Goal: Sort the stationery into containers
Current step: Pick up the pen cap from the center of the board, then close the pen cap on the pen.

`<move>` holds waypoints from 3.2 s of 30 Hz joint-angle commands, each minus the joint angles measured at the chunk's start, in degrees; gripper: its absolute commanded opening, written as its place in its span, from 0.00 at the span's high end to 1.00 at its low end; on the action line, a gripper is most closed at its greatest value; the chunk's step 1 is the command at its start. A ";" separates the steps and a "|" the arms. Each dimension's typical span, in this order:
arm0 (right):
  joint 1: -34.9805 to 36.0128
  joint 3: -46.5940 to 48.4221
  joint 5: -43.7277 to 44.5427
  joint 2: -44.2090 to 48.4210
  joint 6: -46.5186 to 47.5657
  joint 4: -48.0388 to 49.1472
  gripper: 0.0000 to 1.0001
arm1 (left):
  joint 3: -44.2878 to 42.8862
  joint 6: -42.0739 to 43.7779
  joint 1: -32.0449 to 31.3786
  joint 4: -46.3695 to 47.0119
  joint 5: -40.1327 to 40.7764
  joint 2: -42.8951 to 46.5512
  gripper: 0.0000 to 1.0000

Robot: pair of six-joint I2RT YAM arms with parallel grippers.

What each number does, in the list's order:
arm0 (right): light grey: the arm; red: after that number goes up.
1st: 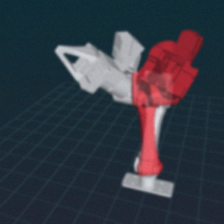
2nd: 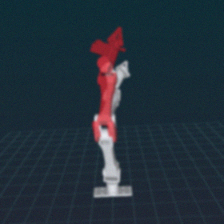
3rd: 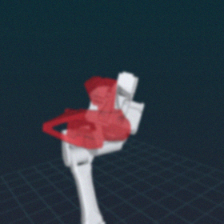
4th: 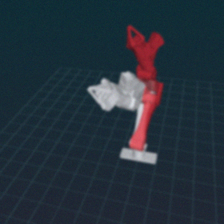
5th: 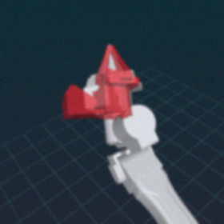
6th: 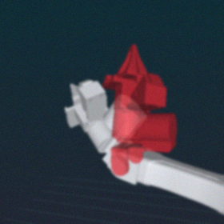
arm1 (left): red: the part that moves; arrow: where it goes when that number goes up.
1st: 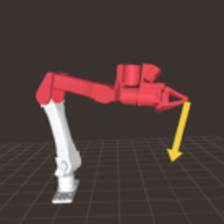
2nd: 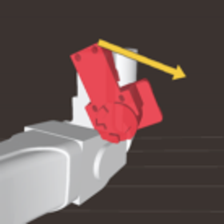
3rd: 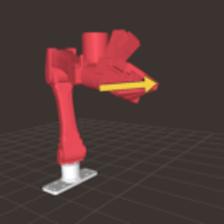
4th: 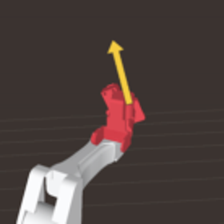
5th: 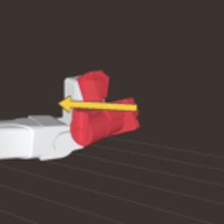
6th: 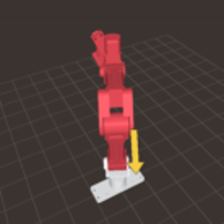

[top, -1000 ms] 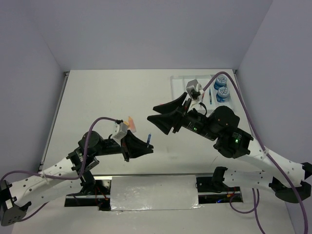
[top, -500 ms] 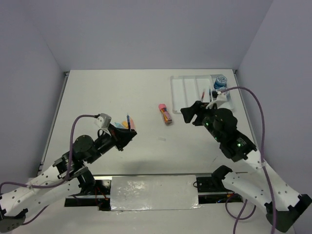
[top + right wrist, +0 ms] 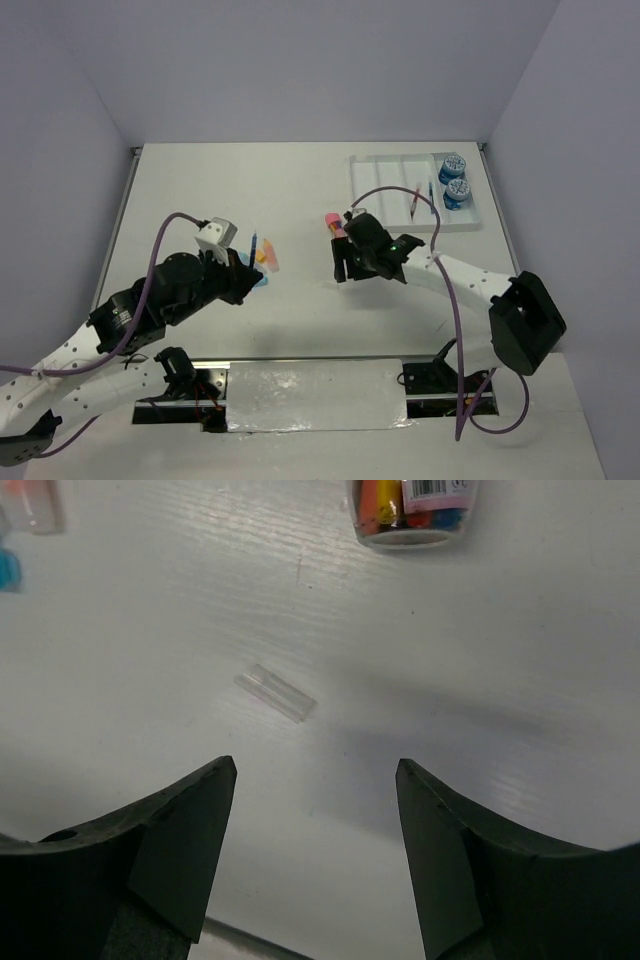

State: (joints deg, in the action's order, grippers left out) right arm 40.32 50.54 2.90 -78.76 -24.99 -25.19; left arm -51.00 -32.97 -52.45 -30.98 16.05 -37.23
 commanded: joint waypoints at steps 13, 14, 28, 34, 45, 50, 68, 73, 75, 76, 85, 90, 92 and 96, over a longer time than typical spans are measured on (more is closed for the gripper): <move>11.10 15.27 24.52 -12.19 -58.64 -16.87 0.49 | 4.33 7.31 -0.11 -0.13 -12.18 6.56 0.98; 11.36 16.24 25.40 -12.81 -62.07 -19.08 0.55 | 4.33 7.48 -0.20 -0.04 -12.45 6.47 0.98; 11.28 27.08 21.37 -26.45 -83.81 -35.55 0.47 | 5.04 8.45 -0.46 1.63 -16.75 13.85 0.98; 10.66 25.83 20.22 -28.64 -83.73 -32.55 0.47 | 5.30 8.54 -1.25 1.98 -17.55 15.61 0.97; 9.43 26.19 17.06 -33.21 -83.46 -32.73 0.49 | 5.21 8.27 -1.78 1.71 -16.84 15.44 0.95; 9.17 23.73 15.65 -33.65 -83.29 -31.33 0.60 | 5.12 8.10 -1.96 1.63 -16.49 16.05 0.95; 8.82 10.73 18.28 -25.50 -42.45 1.09 1.00 | 5.12 7.04 -3.54 1.01 -14.12 17.02 0.92; 9.08 -0.17 16.89 -7.84 -24.55 17.60 1.00 | 4.86 6.17 -3.54 1.10 -13.51 15.18 0.92; 10.04 -4.99 14.69 1.53 -20.20 24.27 1.00 | 4.07 5.99 -3.54 0.92 -13.51 13.60 0.96; 10.13 -6.23 13.81 4.55 -16.62 26.05 1.00 | 3.72 5.21 -3.54 0.84 -13.51 12.11 0.98; 11.72 -4.50 7.91 28.13 -2.71 36.00 1.00 | 15.99 -8.15 -3.63 35.73 -26.94 10.16 1.00; 12.33 1.74 3.09 30.16 0.38 37.93 1.00 | 19.97 -10.44 -3.72 52.05 -34.50 5.87 1.00; 13.55 2.36 0.80 30.59 0.56 39.68 1.00 | 21.46 -11.41 -3.80 58.97 -37.84 4.19 1.00; 16.89 0.88 1.41 32.70 1.79 46.26 1.00 | 23.14 -13.08 -4.24 66.75 -40.14 1.20 1.00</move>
State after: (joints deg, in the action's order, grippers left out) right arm 55.11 50.61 6.17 -48.34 -26.20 13.34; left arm -28.08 -43.77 -56.10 21.17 -19.16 -35.33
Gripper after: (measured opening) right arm 0.226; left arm 0.133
